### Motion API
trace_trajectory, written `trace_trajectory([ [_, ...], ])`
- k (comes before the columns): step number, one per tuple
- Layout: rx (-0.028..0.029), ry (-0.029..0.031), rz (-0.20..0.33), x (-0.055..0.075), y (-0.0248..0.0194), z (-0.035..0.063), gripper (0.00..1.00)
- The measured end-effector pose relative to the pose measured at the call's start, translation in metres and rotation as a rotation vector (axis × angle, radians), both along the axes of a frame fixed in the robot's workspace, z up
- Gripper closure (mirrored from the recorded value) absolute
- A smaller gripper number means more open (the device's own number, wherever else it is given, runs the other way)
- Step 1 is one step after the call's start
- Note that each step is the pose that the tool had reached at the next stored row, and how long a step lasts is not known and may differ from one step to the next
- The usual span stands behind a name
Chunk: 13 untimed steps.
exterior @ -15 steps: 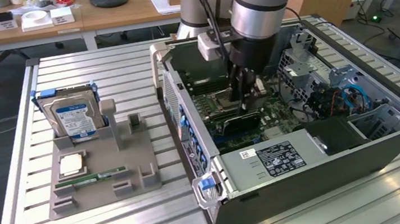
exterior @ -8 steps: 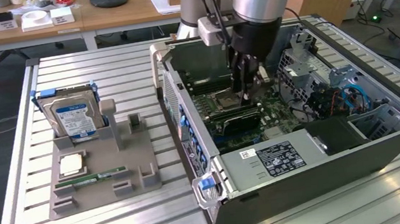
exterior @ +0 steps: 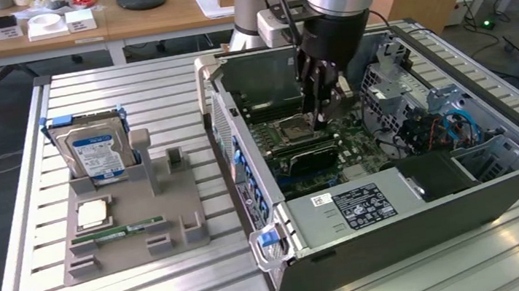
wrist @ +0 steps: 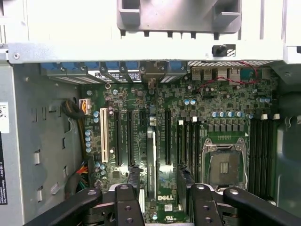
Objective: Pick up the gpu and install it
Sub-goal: 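Insert the gpu into the slot, then press down on the gpu until it lock into place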
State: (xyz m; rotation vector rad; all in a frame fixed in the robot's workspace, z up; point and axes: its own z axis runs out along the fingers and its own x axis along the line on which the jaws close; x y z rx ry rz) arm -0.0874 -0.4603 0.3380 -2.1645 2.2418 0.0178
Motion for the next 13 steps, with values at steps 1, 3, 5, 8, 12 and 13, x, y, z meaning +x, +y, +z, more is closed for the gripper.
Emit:
trace_trajectory([
  [1, 0.0, -0.0001, 0.0, 0.0, 0.0, 0.0, 0.55],
  [3, -0.0002, 0.0, 0.0, 0.0, 0.0, 0.0001, 0.55],
  [5, -0.0002, 0.0, 0.0, 0.0, 0.0, 0.0001, 0.55],
  [8, -0.0002, 0.0001, 0.0, 0.0, 0.0, 0.0001, 0.55],
  [12, -0.0002, 0.0001, 0.0, 0.0, 0.0, 0.0001, 0.55],
  [13, -0.0002, 0.0001, 0.0, 0.0, 0.0, 0.0001, 0.55],
])
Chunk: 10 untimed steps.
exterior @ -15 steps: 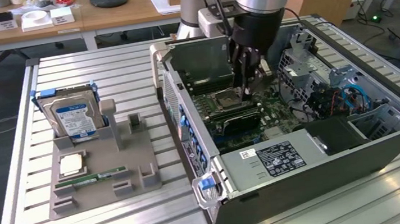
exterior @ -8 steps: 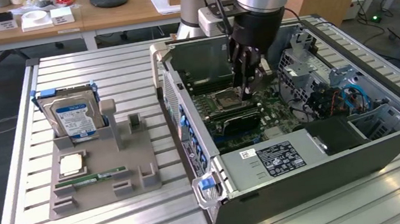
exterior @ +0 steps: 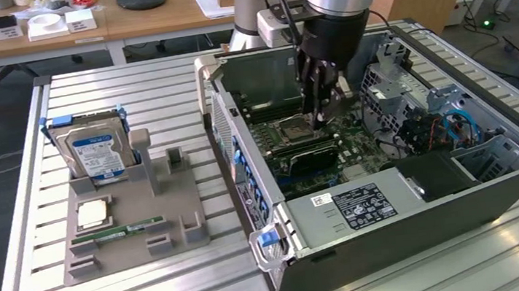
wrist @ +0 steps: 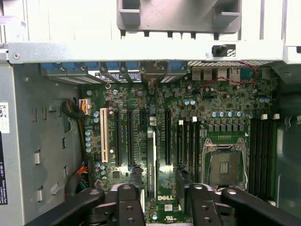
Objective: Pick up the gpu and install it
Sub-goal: 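Press down on the gpu until it lock into place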
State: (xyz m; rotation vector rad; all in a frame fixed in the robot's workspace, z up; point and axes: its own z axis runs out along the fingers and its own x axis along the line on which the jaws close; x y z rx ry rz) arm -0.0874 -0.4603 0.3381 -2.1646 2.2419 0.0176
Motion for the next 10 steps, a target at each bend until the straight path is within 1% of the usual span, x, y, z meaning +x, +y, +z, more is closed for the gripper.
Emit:
trace_trajectory([
  [1, 0.0, 0.0, 0.0, 0.0, 0.0, 0.0, 0.56],
  [2, 0.0, 0.0, 0.0, 0.0, 0.0, 0.0, 0.62],
  [3, 0.0, -0.0001, 0.0, 0.0, 0.0, 0.0, 0.62],
  [6, 0.0, 0.0, 0.0, 0.0, 0.0, 0.0, 0.8],
  [7, 0.0, -0.0001, 0.0, 0.0, 0.0, 0.0, 0.8],
  [8, 0.0, 0.0, 0.0, 0.0, 0.0, 0.0, 0.86],
  [9, 0.0, 0.0, 0.0, 0.0, 0.0, 0.0, 0.89],
  [10, 0.0, 0.0, 0.0, 0.0, 0.0, 0.0, 0.89],
])
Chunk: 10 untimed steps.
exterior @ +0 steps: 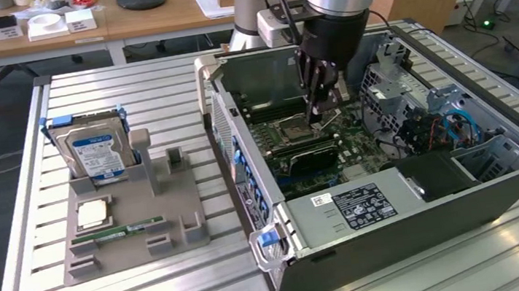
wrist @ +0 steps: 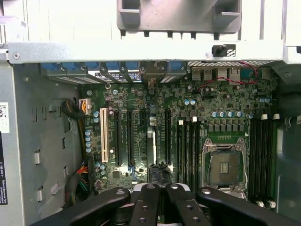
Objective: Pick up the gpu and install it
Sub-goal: 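Press down on the gpu until it lock into place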
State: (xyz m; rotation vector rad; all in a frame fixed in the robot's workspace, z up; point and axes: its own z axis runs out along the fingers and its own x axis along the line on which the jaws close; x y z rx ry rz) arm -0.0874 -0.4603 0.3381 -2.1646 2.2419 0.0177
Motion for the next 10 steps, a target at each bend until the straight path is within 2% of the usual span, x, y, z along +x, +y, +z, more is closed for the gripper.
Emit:
trace_trajectory([
  [10, -0.0001, 0.0, 0.0, 0.0, 0.0, 0.0, 0.89],
])
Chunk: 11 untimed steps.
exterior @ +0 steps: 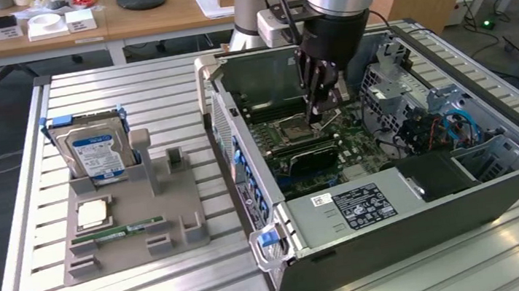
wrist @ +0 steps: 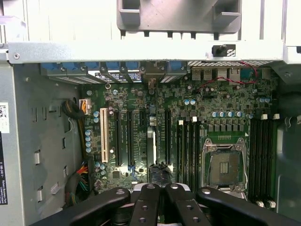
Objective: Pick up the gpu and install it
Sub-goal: 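Press down on the gpu until it lock into place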
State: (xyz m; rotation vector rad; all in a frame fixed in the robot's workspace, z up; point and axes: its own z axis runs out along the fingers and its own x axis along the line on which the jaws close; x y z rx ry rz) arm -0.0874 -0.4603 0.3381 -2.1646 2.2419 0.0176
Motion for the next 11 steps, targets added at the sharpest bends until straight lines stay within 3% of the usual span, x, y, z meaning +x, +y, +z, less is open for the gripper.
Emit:
trace_trajectory([
  [11, 0.0, 0.0, 0.0, 0.0, 0.0, -0.0095, 0.89],
])
